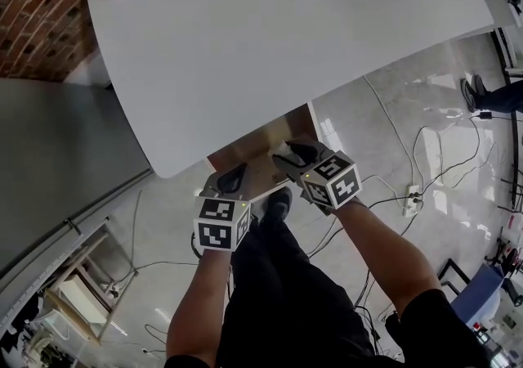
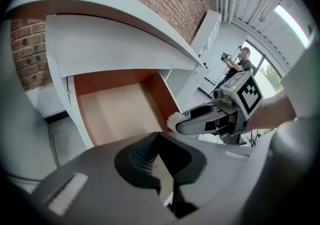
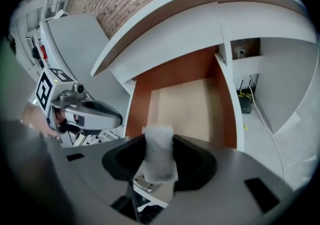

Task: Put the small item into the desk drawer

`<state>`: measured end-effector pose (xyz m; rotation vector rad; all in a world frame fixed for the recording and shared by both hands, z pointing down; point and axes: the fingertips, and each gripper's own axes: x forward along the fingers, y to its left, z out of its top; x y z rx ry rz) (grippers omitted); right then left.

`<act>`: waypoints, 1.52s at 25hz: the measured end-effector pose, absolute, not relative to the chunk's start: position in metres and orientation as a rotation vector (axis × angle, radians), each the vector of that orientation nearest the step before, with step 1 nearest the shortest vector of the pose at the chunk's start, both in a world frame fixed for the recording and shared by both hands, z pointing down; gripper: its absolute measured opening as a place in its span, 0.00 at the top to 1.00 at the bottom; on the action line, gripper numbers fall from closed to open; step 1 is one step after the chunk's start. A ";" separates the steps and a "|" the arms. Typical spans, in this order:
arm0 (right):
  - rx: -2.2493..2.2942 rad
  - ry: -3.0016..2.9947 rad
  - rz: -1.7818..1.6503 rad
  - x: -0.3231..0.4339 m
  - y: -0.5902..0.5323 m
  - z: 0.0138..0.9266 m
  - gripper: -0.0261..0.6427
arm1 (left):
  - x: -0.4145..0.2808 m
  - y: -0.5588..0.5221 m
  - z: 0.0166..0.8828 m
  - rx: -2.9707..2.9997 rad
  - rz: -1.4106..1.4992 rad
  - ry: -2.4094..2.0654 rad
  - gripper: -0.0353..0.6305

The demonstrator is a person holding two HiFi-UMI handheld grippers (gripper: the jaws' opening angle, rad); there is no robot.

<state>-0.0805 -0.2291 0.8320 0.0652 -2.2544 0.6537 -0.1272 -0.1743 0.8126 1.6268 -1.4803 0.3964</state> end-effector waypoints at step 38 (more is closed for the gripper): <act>0.128 -2.027 0.538 -0.098 -0.247 0.886 0.66 | -0.132 -0.182 0.787 1.679 0.332 -1.385 0.93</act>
